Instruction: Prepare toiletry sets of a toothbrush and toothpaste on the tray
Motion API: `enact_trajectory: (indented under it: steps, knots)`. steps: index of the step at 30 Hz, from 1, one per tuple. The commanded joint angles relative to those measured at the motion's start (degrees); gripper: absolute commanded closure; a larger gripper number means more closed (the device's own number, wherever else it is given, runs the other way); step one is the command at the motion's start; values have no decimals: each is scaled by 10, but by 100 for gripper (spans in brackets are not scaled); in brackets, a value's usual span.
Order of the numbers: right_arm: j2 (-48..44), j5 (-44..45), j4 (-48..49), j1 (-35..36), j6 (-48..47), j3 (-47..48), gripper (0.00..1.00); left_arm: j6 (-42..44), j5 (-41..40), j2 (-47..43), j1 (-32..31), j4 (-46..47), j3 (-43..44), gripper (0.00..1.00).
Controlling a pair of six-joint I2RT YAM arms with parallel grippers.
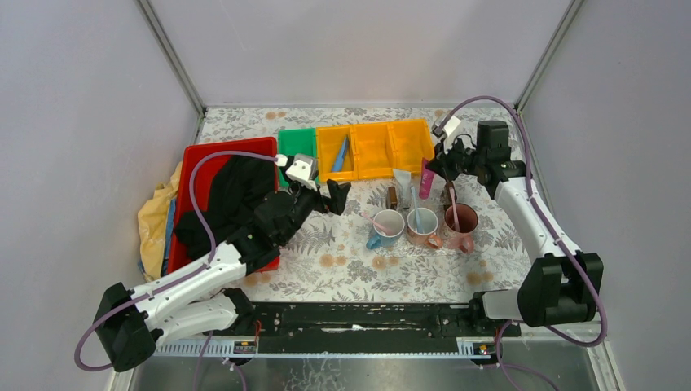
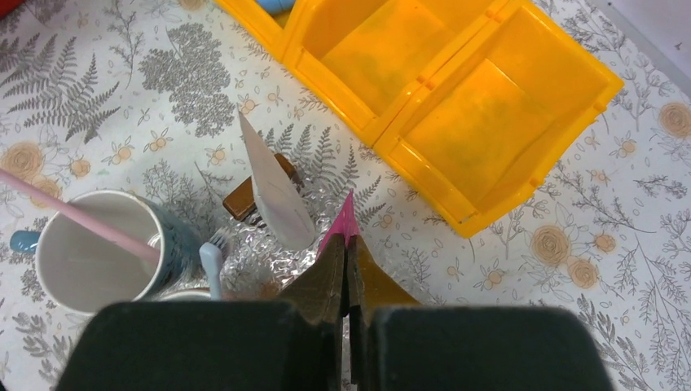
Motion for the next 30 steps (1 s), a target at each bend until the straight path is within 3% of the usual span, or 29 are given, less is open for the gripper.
enact_trajectory:
  steps: [1, 5, 18, 24, 30]
  knots:
    - [-22, -33, -55, 5, -40, 18, 98, -2, 4, 1, 4, 3, 14, 0]
    - [-28, -60, -77, 5, -55, 19, 99, -2, 6, 1, 4, 1, 17, 0]
    - [0, -54, -6, 5, -49, -36, 95, -11, 7, -10, 4, 2, 9, 0]
    - [-4, -55, -21, 3, -60, -32, 70, -10, 8, -7, 4, 7, 5, 0]
    - [-10, -70, -42, -9, -51, -14, 62, -9, 18, 1, 7, 14, 4, 0]
